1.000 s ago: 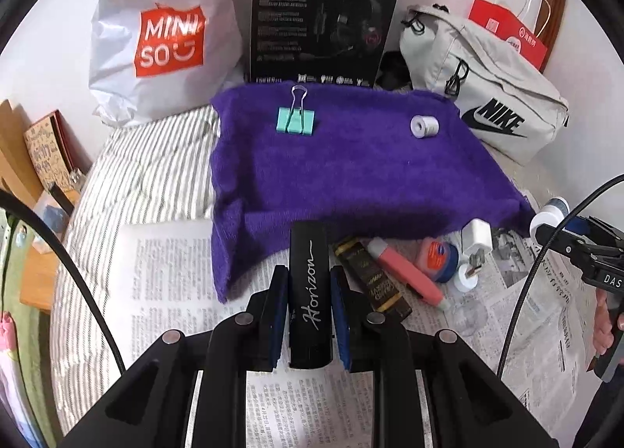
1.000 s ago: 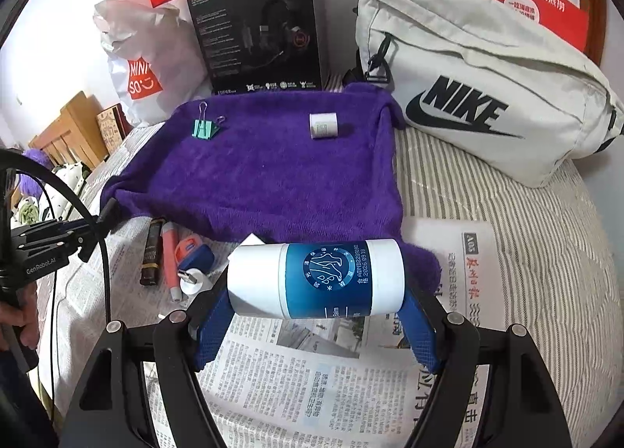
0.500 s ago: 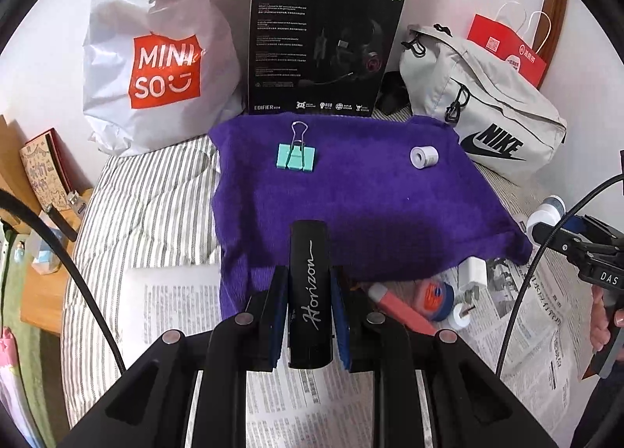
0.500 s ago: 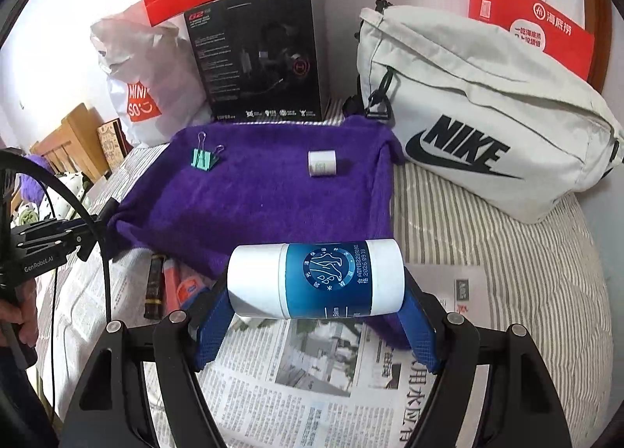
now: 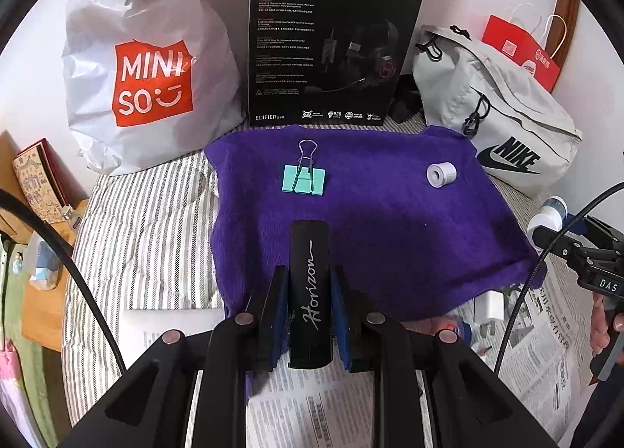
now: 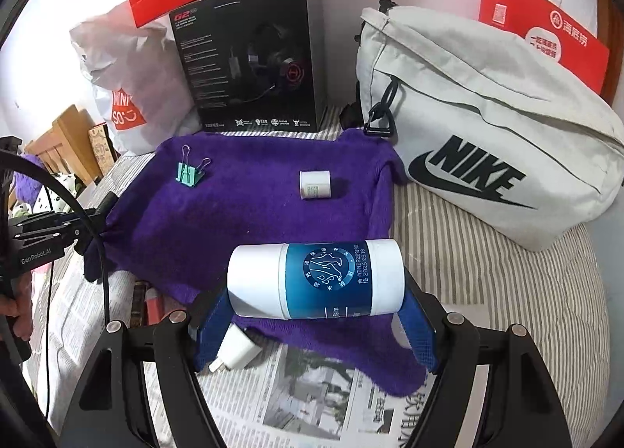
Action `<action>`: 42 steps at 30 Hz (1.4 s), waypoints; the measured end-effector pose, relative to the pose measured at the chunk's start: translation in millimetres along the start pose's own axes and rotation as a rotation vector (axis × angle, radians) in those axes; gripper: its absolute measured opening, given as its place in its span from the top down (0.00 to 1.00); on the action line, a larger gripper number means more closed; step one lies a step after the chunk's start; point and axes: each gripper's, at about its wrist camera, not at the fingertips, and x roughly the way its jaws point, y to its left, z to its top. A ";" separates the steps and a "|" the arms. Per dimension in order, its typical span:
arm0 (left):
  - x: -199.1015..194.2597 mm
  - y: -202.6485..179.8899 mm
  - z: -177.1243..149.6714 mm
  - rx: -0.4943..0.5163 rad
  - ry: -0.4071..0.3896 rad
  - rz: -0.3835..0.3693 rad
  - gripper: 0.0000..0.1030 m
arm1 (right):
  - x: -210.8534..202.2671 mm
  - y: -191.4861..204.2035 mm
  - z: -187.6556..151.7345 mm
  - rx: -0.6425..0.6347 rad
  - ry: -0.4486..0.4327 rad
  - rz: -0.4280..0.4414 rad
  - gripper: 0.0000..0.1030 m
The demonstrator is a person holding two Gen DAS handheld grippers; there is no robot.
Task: Organize rigid objects
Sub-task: 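Carry the case with the left gripper while the right carries the bottle onto the towel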
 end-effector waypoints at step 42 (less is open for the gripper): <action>95.8 23.6 47.0 -0.013 0.133 0.004 0.80 | 130.0 10.6 45.6 -0.095 0.142 -0.042 0.27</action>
